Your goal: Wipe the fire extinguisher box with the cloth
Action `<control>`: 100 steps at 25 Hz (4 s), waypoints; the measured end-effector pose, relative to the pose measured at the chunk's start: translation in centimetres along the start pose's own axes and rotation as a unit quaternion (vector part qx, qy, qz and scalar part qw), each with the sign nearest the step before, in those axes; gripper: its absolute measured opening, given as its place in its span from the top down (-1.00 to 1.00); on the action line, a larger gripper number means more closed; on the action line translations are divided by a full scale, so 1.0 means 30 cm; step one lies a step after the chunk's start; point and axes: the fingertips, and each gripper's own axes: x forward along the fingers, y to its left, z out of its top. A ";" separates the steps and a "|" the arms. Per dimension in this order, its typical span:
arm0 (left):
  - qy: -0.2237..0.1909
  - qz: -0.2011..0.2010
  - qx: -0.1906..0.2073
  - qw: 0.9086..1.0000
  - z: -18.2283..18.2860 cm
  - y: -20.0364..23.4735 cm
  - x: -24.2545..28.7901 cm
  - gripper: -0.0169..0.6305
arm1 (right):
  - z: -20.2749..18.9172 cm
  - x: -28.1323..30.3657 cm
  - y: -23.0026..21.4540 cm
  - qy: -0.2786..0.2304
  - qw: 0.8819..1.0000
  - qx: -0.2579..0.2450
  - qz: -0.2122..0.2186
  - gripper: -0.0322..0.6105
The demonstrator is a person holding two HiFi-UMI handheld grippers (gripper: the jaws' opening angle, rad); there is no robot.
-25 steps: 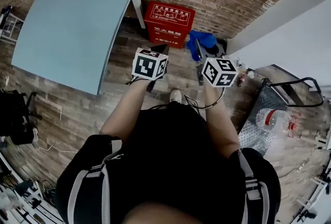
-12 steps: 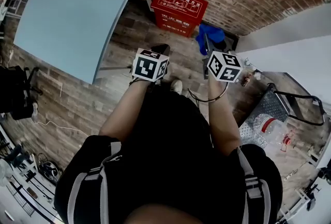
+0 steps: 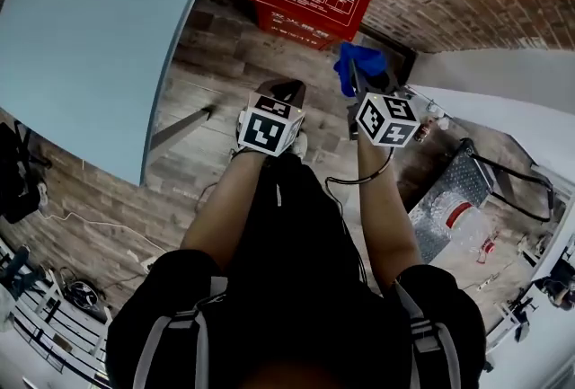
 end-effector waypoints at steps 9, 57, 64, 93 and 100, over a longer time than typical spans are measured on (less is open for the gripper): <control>-0.026 0.038 -0.027 0.999 -0.163 0.379 0.342 0.93 | -0.324 0.397 -0.187 0.015 1.000 0.003 -0.012 0.60; -0.081 0.054 0.015 0.995 -0.519 0.600 0.895 0.93 | -1.033 0.938 -0.523 0.036 0.993 -0.088 0.070 0.60; -0.078 0.037 0.009 0.996 -0.518 0.600 0.909 0.93 | -1.176 1.021 -0.576 0.085 0.988 -0.115 0.061 0.60; -0.067 0.006 0.007 0.998 -0.504 0.639 0.960 0.93 | -1.821 1.443 -0.763 0.247 0.969 0.010 -0.002 0.60; -0.079 0.009 -0.001 0.997 -0.480 0.645 0.939 0.93 | -1.648 1.440 -0.620 0.175 0.980 0.080 0.049 0.60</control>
